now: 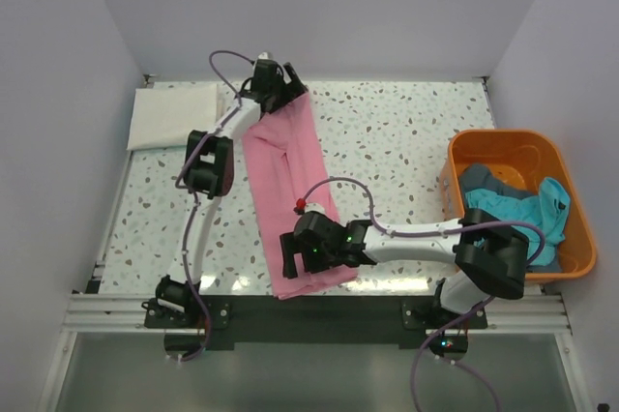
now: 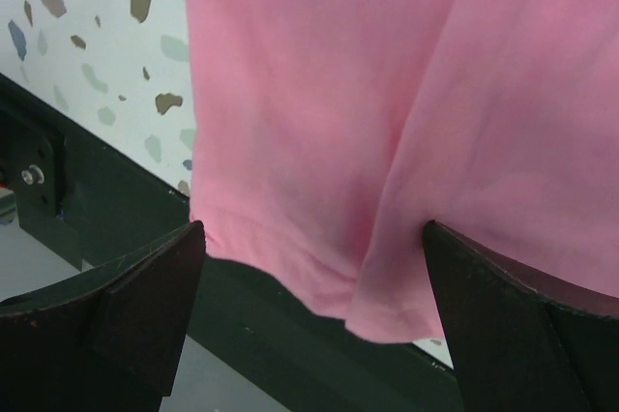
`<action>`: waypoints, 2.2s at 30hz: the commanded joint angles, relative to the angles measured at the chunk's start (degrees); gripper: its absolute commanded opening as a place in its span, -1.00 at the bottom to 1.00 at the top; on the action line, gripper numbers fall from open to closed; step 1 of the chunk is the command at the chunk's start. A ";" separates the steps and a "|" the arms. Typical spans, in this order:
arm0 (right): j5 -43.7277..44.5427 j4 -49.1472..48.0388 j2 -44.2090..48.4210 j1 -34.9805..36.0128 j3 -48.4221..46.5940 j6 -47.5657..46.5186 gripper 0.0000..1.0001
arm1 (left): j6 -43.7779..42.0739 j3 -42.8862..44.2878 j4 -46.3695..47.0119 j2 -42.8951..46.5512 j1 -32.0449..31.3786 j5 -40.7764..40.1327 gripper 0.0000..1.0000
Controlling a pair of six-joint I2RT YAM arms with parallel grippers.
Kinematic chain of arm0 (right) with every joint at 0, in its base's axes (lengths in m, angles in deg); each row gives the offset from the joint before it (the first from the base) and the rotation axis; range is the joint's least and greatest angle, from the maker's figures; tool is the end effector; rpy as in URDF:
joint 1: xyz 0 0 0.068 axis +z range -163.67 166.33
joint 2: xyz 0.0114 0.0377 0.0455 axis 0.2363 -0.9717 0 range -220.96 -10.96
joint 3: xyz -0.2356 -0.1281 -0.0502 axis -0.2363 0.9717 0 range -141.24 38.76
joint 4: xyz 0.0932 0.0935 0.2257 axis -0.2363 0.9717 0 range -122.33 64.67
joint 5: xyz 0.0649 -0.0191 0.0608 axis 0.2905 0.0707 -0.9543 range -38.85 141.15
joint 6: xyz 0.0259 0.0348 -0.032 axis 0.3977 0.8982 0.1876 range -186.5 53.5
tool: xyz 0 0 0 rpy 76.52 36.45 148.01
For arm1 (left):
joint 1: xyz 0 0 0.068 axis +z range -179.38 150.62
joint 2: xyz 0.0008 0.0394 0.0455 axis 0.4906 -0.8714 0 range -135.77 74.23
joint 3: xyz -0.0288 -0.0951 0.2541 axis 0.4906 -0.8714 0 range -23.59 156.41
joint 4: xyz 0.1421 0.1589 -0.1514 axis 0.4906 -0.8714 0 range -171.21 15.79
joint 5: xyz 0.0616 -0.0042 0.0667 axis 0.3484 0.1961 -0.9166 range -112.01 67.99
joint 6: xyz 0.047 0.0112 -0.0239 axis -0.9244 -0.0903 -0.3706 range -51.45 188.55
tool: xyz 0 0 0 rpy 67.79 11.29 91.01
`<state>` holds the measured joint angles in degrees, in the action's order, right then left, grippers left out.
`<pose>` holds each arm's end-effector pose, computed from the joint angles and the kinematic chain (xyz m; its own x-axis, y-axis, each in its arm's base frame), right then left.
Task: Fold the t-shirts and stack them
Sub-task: Fold the tshirt
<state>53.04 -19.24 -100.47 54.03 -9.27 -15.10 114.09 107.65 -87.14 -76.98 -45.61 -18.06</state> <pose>0.1166 0.2813 0.1709 -0.9099 -0.1601 -0.3828 -0.3308 0.8368 0.4362 0.5698 -0.1683 0.1539 -0.6040 -0.5658 -0.5613 -0.1382 0.7680 -0.6254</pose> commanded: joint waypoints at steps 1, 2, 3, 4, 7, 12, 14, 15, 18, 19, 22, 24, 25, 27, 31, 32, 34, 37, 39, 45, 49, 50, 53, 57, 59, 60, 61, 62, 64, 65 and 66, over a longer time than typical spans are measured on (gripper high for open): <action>1.71 4.93 1.80 1.20 -4.95 -0.86 0.97 | 2.18 0.67 0.97 -4.26 -0.82 -0.79 1.00; 2.58 5.72 2.41 1.20 -5.58 -1.21 0.97 | 2.79 1.47 1.15 -5.13 -1.08 -0.17 1.00; 3.29 6.51 3.81 1.29 -6.10 -1.39 0.97 | 2.97 1.91 2.02 -5.40 -1.35 0.44 1.00; 4.16 6.69 4.60 1.29 -6.89 -2.00 0.97 | 2.98 1.91 5.34 -5.40 -1.96 1.23 1.00; 6.45 7.57 8.47 1.29 -7.34 -2.09 0.97 | 2.45 0.33 15.25 -4.09 -3.10 3.08 1.00; 11.99 10.47 15.41 1.29 -5.76 0.10 0.97 | 2.01 6.58 16.26 -2.17 -6.00 5.45 1.00; 15.05 11.26 18.32 1.21 -3.83 1.50 0.97 | 0.35 2.80 18.64 3.43 -7.06 5.81 1.00; 15.94 13.00 19.11 1.20 -3.48 1.77 0.97 | -0.62 2.10 18.55 5.56 -7.32 5.81 1.00; 18.49 16.95 21.57 1.20 -2.25 1.34 0.97 | -4.22 0.42 15.31 14.35 -7.41 7.73 1.00; 19.28 18.54 22.10 1.20 -1.89 1.77 0.97 | -5.80 -0.19 10.95 16.72 -7.33 8.44 1.00; 22.72 25.32 24.47 0.85 -0.15 7.74 0.97 | -10.46 -6.83 1.19 28.05 -7.33 9.15 1.00; 22.02 25.85 25.79 0.68 1.35 8.10 0.97 | -12.31 -15.00 -2.35 39.55 -7.50 9.24 1.00; 21.49 26.12 25.97 0.42 2.49 8.37 0.97 | -12.58 -25.75 -3.41 43.69 -7.59 9.06 1.00; 21.23 27.34 26.41 0.33 2.94 8.28 0.97 | -12.06 -38.27 -2.02 57.30 -7.94 7.41 1.00; 21.75 29.02 28.34 -0.11 5.31 9.51 0.97 | -8.54 -69.64 0.03 81.45 -12.23 0.03 1.00; 21.49 28.76 28.87 -0.20 6.01 9.77 0.97 | -5.93 -72.85 -2.17 84.56 -13.38 -3.30 1.00; 20.53 27.62 30.10 -0.38 7.69 9.78 0.97 | -3.98 -82.96 -5.78 92.46 -16.97 -5.42 1.00; 18.24 26.30 31.41 -0.55 9.53 8.90 0.94 | 0.51 -90.71 -12.70 98.28 -20.58 -2.55 1.00; 15.96 23.94 31.51 -0.55 11.02 8.98 0.92 | 3.76 -95.26 -16.67 100.49 -23.05 -2.45 1.00; 12.26 18.91 27.03 -0.90 12.00 8.63 0.82 | 10.44 -105.12 -21.87 104.90 -29.99 2.99 0.89; 12.17 18.38 23.25 -2.05 11.21 9.50 0.65 | 13.08 -108.65 -20.30 105.16 -32.20 7.21 0.69; 12.26 18.47 21.68 -2.66 11.03 9.77 0.57 | 13.35 -108.83 -20.21 105.25 -32.46 7.48 0.62; 10.60 16.90 19.39 -3.80 11.46 10.22 0.44 | 13.70 -109.35 -20.38 105.08 -33.43 7.75 0.52; 7.61 12.15 18.41 -4.77 13.05 10.13 0.30 | 13.35 -110.49 -18.56 102.27 -33.60 7.91 0.31; 5.94 10.66 17.97 -5.30 13.40 10.21 0.19 | 13.61 -110.94 -16.79 101.39 -34.04 9.84 0.13; 5.41 10.30 17.54 -5.47 13.66 10.21 0.13 | 13.70 -111.20 -16.52 101.04 -34.65 9.77 0.07; 4.88 10.12 17.18 -5.56 13.75 10.21 0.11 | 14.31 -111.20 -16.86 100.34 -34.92 9.16 0.02; 4.35 9.95 17.01 -5.65 13.84 10.13 0.05 | 14.49 -111.46 -17.13 99.98 -35.27 9.15 -0.09; 4.00 10.12 16.39 -5.65 14.02 10.39 0.01 | 15.63 -112.43 -17.57 99.36 -35.98 8.89 -0.20; 3.65 10.64 16.22 -5.65 14.10 10.56 -0.06 | 15.63 -112.87 -17.48 99.19 -36.07 9.23 -0.26; 3.47 11.00 16.04 -5.65 14.28 11.00 -0.08 | 15.63 -113.22 -17.66 98.66 -36.07 9.24 -0.30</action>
<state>58.48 -7.27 -83.84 48.57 4.33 -5.64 128.21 -4.08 -105.56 22.55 -80.99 -10.17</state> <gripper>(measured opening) 0.473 0.369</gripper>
